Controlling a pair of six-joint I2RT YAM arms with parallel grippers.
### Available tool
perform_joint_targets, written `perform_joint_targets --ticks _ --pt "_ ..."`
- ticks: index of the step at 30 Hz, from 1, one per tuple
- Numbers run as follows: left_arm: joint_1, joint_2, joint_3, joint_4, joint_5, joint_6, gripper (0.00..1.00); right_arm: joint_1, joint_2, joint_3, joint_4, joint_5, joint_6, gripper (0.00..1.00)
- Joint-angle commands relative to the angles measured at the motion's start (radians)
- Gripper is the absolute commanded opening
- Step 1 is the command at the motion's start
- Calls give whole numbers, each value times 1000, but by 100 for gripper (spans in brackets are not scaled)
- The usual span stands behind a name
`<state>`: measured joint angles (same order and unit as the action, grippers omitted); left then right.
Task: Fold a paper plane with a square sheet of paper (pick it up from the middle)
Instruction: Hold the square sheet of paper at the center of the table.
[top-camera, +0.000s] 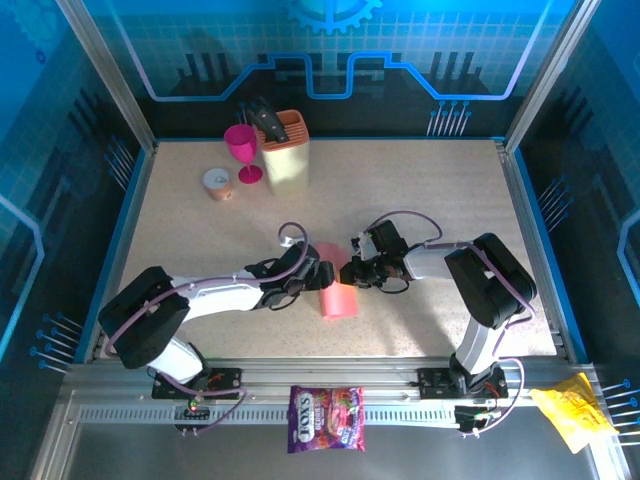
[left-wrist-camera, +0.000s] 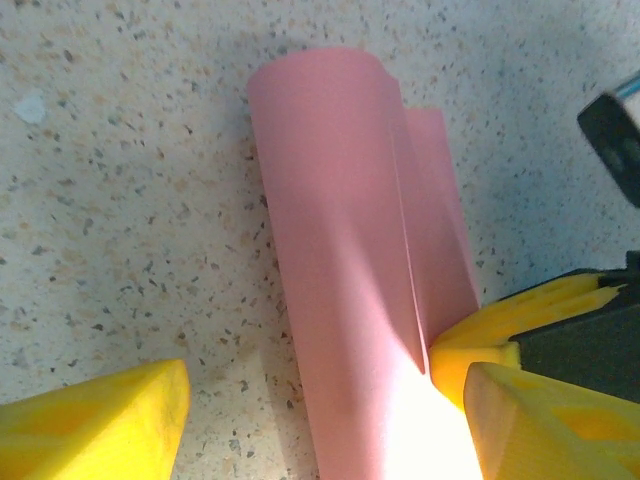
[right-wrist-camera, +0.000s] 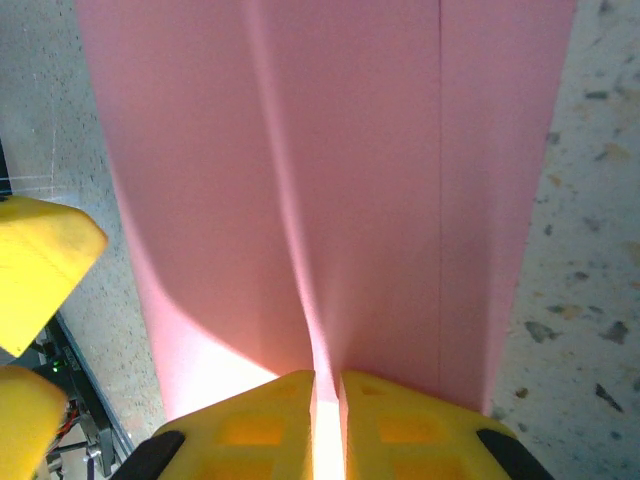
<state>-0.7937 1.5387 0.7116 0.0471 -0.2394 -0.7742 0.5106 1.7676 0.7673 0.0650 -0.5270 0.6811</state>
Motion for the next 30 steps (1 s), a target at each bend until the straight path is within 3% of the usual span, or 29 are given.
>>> perform_joint_targets --ticks 1,16,30 --pt "1 30 -12 -1 38 28 74 4 15 2 -2 -9 3 15" --pt "2 85 -25 11 -2 45 74 -26 -184 49 -146 28 -23 17" --pt "4 104 12 1 20 85 74 -140 -312 -41 -202 132 -13 19"
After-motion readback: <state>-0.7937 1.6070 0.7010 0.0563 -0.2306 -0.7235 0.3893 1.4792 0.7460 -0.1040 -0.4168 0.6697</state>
